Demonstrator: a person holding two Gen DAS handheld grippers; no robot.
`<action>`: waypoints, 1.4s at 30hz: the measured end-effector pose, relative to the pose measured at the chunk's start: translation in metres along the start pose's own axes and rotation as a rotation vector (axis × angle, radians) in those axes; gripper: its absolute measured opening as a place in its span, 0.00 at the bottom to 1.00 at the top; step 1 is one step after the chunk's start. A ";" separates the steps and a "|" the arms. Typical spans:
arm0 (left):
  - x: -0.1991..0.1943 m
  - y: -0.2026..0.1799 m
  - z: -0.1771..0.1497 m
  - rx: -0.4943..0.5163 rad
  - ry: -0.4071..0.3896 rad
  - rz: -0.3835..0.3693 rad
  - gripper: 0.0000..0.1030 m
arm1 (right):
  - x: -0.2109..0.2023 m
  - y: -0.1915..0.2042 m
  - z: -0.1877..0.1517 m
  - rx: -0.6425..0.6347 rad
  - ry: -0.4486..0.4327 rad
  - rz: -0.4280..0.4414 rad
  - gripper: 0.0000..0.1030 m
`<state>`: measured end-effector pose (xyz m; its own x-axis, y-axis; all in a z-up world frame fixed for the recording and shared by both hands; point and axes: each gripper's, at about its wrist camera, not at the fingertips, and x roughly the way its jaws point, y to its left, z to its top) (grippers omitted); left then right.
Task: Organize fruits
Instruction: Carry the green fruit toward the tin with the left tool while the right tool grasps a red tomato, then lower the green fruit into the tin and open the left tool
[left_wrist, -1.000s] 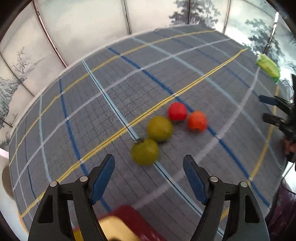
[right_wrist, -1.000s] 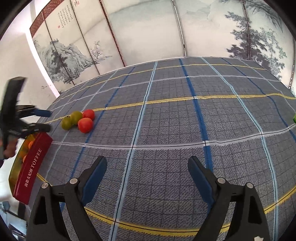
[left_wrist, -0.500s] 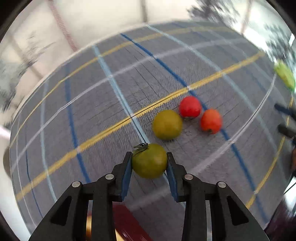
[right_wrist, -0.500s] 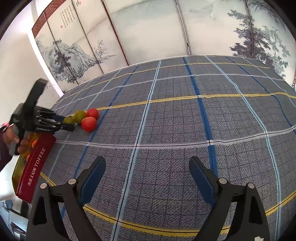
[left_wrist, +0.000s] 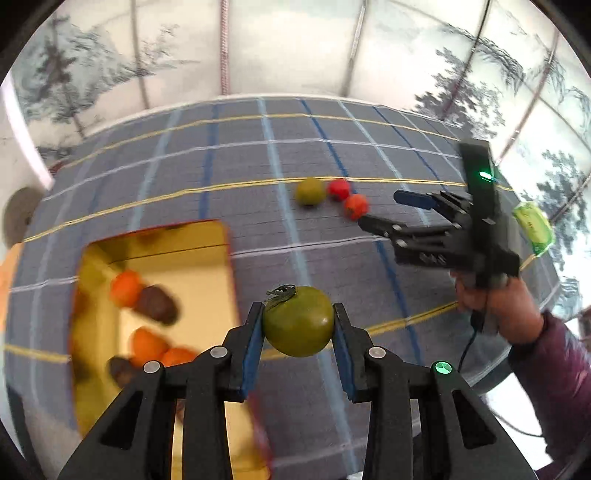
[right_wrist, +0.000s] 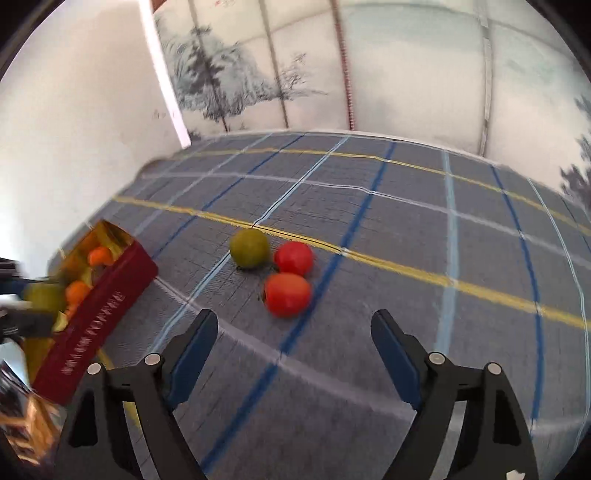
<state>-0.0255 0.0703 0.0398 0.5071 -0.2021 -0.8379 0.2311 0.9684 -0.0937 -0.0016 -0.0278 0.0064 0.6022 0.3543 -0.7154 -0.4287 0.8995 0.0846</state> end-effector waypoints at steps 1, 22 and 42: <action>-0.006 0.003 -0.004 -0.001 -0.009 0.020 0.36 | 0.008 0.002 0.003 -0.015 0.012 -0.006 0.79; -0.030 0.093 -0.097 -0.215 -0.028 0.167 0.36 | -0.033 0.005 -0.057 0.093 0.008 -0.111 0.32; 0.005 0.112 -0.102 -0.248 -0.024 0.170 0.36 | -0.025 -0.004 -0.059 0.137 0.052 -0.142 0.33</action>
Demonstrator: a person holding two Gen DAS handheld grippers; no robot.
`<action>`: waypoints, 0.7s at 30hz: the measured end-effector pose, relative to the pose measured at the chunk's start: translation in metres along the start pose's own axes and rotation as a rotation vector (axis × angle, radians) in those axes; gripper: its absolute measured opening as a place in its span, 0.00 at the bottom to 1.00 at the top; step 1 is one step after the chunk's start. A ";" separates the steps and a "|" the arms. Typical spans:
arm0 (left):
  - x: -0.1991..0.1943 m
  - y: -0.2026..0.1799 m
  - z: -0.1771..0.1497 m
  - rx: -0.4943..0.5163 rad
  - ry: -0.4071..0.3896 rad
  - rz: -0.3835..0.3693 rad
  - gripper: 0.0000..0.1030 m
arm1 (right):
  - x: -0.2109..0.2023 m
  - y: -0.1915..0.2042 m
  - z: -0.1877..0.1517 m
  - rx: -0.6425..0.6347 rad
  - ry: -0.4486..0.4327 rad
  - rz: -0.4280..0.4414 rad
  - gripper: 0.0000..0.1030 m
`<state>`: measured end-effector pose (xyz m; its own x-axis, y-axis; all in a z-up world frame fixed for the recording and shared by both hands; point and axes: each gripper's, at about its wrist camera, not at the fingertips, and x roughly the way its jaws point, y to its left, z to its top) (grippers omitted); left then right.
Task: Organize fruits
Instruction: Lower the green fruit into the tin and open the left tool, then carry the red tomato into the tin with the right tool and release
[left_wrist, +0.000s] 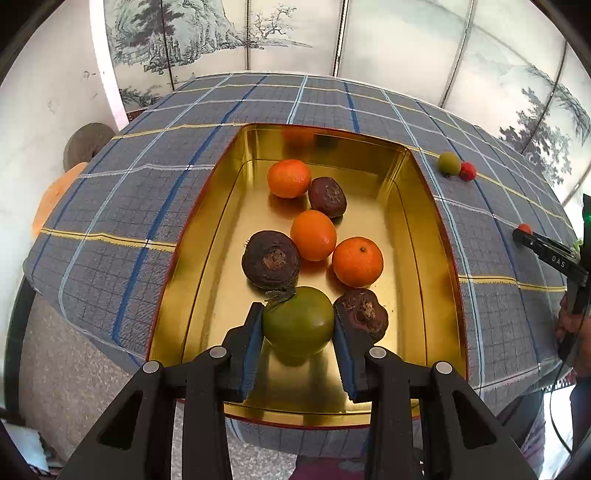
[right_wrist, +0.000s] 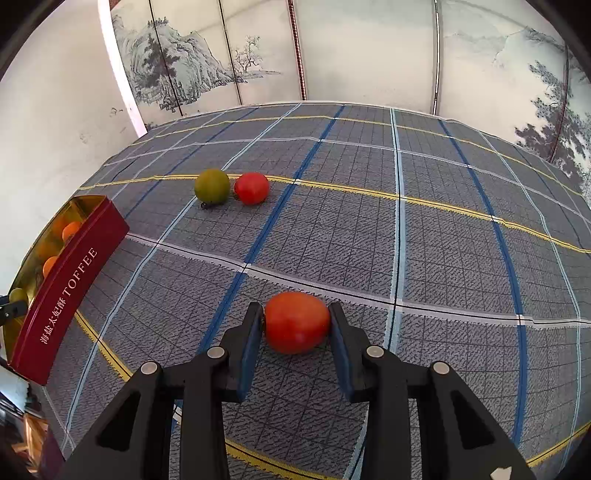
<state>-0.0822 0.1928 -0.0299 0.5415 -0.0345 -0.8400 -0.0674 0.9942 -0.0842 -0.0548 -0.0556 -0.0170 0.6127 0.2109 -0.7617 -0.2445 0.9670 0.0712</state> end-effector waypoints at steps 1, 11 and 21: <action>0.001 0.000 -0.001 0.001 0.002 0.000 0.37 | 0.000 0.000 0.000 0.000 0.000 -0.001 0.33; -0.013 -0.007 -0.008 0.027 -0.068 0.087 0.74 | 0.001 0.002 -0.001 -0.011 0.003 -0.015 0.33; -0.045 -0.019 -0.013 0.100 -0.185 0.199 0.78 | 0.000 0.008 -0.002 -0.032 0.005 -0.047 0.33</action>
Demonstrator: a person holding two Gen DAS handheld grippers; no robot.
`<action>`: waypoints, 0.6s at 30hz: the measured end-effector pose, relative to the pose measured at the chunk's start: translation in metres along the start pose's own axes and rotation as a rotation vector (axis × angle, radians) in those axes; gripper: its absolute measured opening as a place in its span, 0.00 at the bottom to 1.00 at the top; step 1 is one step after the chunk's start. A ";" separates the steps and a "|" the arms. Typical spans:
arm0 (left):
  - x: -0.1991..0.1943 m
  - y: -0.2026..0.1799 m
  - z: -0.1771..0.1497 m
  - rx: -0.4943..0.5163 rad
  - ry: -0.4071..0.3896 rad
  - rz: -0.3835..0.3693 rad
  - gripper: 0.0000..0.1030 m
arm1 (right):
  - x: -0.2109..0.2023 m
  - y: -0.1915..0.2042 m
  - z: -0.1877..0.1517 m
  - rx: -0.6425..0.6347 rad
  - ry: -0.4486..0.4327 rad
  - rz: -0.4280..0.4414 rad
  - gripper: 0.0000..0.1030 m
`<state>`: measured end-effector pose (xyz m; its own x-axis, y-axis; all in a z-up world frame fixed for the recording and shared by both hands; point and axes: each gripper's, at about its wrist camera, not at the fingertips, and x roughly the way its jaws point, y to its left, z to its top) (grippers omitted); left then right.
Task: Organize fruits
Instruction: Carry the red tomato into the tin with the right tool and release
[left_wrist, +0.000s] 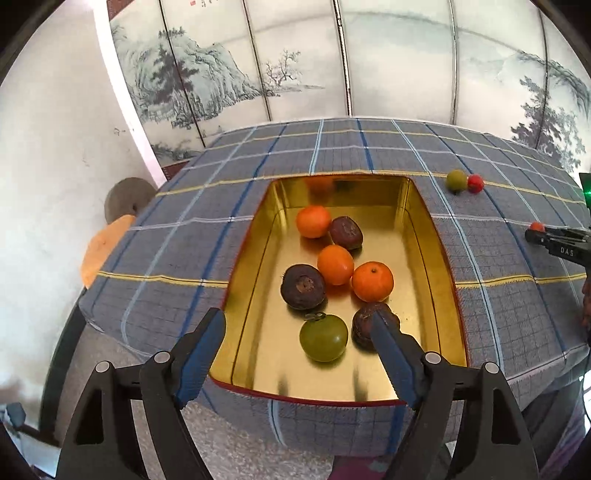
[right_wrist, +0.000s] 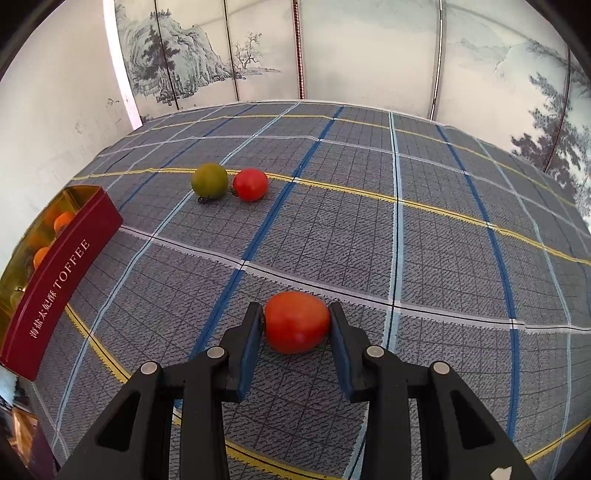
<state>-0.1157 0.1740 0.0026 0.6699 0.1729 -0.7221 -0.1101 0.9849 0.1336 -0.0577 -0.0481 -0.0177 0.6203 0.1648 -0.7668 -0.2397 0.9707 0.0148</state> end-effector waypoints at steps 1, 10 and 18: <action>-0.002 0.001 0.000 -0.002 -0.007 0.002 0.78 | -0.001 0.002 -0.001 0.009 0.002 0.012 0.33; -0.017 0.010 0.000 -0.009 -0.048 0.060 0.78 | -0.038 0.079 0.017 -0.096 -0.068 0.179 0.33; -0.037 0.023 0.002 -0.030 -0.107 0.116 0.80 | -0.050 0.163 0.043 -0.231 -0.085 0.329 0.33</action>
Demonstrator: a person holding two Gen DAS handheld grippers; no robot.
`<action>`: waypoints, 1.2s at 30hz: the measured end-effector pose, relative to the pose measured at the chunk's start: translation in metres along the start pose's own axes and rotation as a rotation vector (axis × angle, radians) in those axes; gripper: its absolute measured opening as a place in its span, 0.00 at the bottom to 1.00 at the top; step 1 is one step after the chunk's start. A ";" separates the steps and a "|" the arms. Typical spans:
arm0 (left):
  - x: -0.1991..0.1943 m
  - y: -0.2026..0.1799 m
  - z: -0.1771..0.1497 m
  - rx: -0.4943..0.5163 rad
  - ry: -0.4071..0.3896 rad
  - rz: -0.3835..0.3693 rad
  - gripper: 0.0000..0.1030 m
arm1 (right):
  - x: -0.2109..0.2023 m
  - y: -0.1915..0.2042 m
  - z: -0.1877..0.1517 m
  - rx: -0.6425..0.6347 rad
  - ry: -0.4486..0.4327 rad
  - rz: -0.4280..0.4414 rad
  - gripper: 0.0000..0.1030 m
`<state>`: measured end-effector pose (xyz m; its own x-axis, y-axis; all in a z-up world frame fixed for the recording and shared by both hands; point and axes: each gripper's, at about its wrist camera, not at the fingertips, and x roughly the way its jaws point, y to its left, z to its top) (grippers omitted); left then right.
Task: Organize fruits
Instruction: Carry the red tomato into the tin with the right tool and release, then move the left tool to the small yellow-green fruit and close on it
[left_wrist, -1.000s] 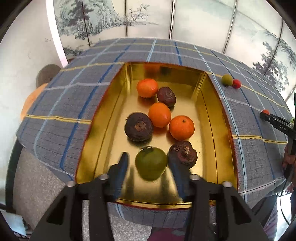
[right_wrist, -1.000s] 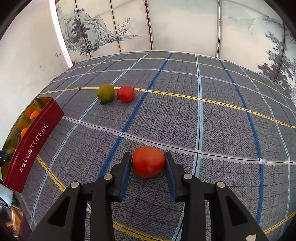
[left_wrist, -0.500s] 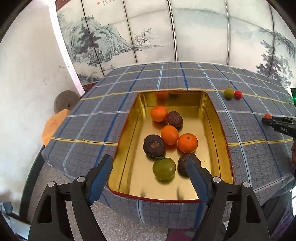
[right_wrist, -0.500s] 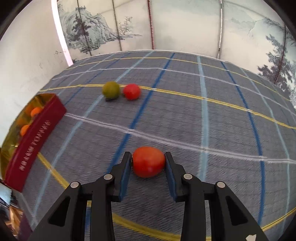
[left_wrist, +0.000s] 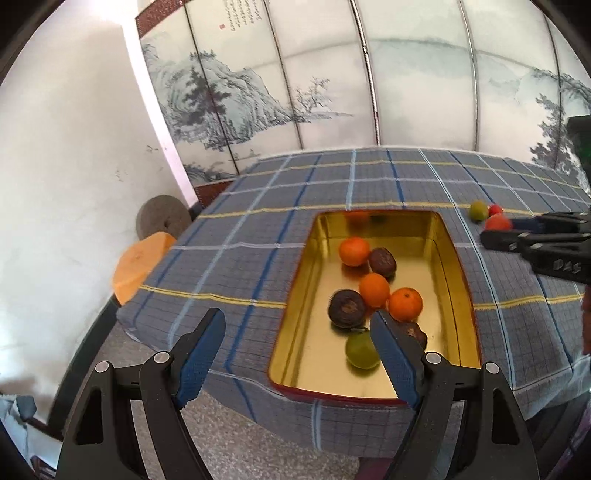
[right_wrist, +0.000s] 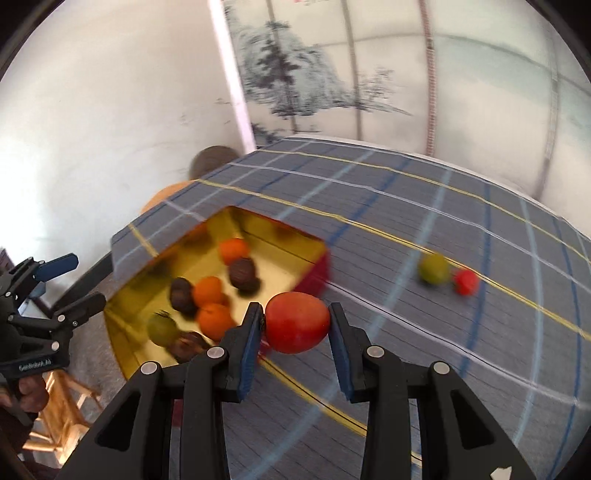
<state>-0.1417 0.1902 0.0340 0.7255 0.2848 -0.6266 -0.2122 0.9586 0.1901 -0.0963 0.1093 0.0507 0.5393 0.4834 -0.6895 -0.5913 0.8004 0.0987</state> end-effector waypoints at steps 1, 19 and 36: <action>-0.003 0.002 0.001 -0.001 -0.008 0.009 0.82 | 0.005 0.005 0.003 -0.007 0.005 0.008 0.33; -0.029 0.046 0.007 -0.092 -0.068 0.041 0.88 | 0.073 0.039 0.025 -0.045 0.093 0.031 0.33; -0.016 0.042 0.001 -0.097 -0.009 0.018 0.89 | 0.080 0.033 0.032 -0.019 0.059 0.024 0.52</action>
<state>-0.1613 0.2258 0.0524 0.7264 0.3025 -0.6171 -0.2878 0.9493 0.1266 -0.0534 0.1859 0.0212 0.4892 0.4800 -0.7282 -0.6150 0.7819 0.1022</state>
